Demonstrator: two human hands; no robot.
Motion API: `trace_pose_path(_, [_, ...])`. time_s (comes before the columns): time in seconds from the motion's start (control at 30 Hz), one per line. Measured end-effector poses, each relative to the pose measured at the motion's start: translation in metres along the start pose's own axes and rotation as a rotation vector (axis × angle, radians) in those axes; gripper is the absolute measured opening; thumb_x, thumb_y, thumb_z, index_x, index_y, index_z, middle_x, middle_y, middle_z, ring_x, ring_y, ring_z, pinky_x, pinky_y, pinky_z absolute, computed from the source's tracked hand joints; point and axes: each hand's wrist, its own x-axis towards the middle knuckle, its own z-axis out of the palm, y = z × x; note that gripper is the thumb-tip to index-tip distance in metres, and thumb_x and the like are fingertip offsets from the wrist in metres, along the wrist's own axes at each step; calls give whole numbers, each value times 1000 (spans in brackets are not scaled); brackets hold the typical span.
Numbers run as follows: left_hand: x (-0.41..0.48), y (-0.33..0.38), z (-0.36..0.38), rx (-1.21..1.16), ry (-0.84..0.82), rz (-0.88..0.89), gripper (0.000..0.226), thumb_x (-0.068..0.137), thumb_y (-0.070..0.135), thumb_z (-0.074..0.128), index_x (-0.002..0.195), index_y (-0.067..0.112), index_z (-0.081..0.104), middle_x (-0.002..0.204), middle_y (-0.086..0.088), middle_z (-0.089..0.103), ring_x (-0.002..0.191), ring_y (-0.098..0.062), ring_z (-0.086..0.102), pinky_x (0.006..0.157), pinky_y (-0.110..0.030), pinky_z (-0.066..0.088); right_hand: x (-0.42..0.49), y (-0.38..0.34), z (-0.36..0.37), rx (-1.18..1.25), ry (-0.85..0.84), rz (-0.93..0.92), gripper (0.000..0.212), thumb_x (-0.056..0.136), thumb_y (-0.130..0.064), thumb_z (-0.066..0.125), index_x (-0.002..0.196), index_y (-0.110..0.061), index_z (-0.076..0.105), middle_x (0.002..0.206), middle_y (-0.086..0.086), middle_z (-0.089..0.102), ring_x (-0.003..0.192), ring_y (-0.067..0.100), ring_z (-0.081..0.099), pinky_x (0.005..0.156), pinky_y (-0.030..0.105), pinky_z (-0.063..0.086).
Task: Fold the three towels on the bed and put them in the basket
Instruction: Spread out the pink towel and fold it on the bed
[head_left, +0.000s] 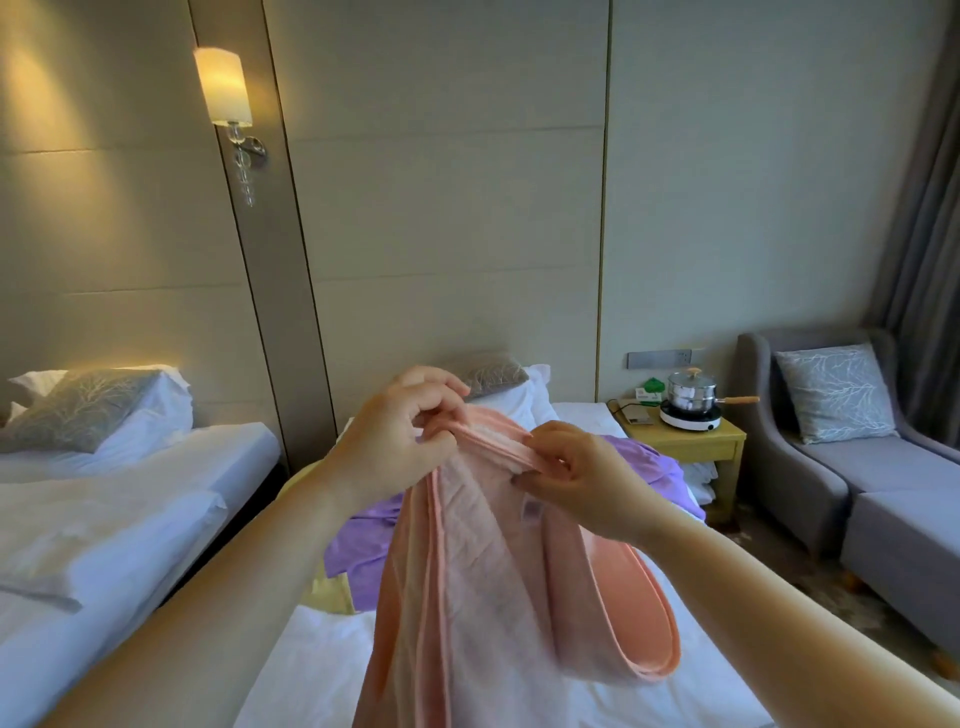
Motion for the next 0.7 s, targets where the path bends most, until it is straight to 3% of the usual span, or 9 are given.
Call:
trace_pose_path(0.07, [-1,-3,0,148,-45,-36,16,64,22,56,74,32,61,99,13,58,88,-7,59,78,-29,51,4,-4,-2,-68,31,-43,10,78,-3,65,73,2,59,75,4,50,70,17,45,64,20,34])
trace_pose_path(0.17, [-4,-4,9,250,-115,-40,15,60,41,62,72,37,55,73,13,53,69,1,50,65,-12,35,6,-7,-2,-127,39,-83,9,77,-3,64,73,4,60,75,9,53,65,13,43,61,17,33])
trace_pose_path(0.3, [-1,-9,11,214,-93,-27,11,71,15,65,73,26,65,64,11,54,63,1,49,59,-9,33,2,-1,-3,-121,9,-54,8,77,-9,68,78,-3,64,81,3,55,67,8,44,63,17,35])
trace_pose_path(0.4, [9,-10,4,271,-22,-22,19,65,19,52,75,20,68,66,16,57,66,2,52,61,-6,35,-3,11,-6,-190,-138,-41,22,76,-20,71,95,-14,65,96,-2,55,83,5,48,74,11,37])
trace_pose_path(0.47, [16,-12,-1,266,24,-59,21,64,20,49,76,21,66,67,17,58,67,-2,52,63,-11,38,-8,23,-9,-326,-247,26,27,75,-26,68,101,-18,64,101,-5,52,88,9,50,78,18,43])
trace_pose_path(0.57, [21,-22,-11,313,128,-90,20,69,17,48,79,18,66,72,10,61,73,-14,55,64,-23,37,-20,43,-16,-603,-406,190,28,75,-34,60,97,-17,61,98,-3,52,83,18,54,73,35,49])
trace_pose_path(0.63, [21,-35,-20,360,220,-131,17,77,5,53,84,12,66,79,3,64,77,-18,55,63,-23,31,-29,58,-22,-690,-490,261,27,78,-35,56,93,-13,59,92,0,56,79,21,56,67,31,46])
trace_pose_path(0.7, [19,-47,-29,362,268,-188,23,78,-8,52,86,7,67,84,-3,65,79,-19,54,61,-21,29,-35,69,-31,-665,-474,321,17,80,-34,57,92,-23,59,90,-3,60,82,19,59,66,26,46])
